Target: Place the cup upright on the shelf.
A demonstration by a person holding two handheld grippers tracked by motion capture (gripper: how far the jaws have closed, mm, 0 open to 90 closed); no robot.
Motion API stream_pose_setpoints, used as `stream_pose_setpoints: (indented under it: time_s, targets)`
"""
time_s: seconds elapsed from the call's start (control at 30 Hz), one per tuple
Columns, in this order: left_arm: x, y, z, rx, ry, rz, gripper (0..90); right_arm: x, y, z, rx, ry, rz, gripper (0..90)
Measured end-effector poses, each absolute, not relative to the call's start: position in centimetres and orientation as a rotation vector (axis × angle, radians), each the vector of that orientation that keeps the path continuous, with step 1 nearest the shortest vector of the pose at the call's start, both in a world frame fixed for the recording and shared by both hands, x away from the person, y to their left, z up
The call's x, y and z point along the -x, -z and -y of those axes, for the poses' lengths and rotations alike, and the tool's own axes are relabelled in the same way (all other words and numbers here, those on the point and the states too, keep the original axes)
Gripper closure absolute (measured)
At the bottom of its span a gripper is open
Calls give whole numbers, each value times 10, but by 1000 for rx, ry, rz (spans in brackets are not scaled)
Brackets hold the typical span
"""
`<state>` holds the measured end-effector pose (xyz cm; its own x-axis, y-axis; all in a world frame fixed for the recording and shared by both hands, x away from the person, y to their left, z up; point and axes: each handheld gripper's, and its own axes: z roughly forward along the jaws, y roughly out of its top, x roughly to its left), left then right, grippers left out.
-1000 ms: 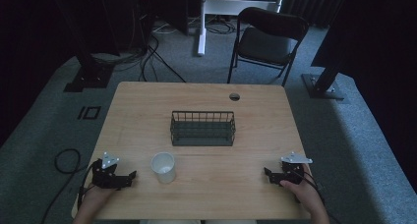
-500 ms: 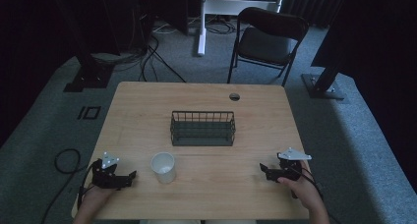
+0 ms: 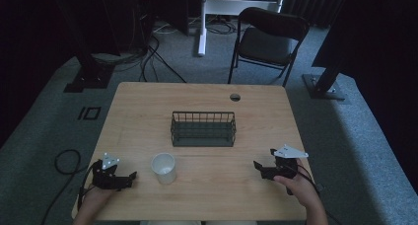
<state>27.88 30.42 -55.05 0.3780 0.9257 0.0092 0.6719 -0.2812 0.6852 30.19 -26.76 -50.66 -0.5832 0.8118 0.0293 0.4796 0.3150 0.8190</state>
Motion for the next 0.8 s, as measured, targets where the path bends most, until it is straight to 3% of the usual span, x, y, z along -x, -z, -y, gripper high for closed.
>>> stream_pose_setpoints:
  time_s: [0.8]
  targets:
    - [-279,551,-304,-2047,-554,-1370,1,-302,493,220,-982,-1293,-2268,126]
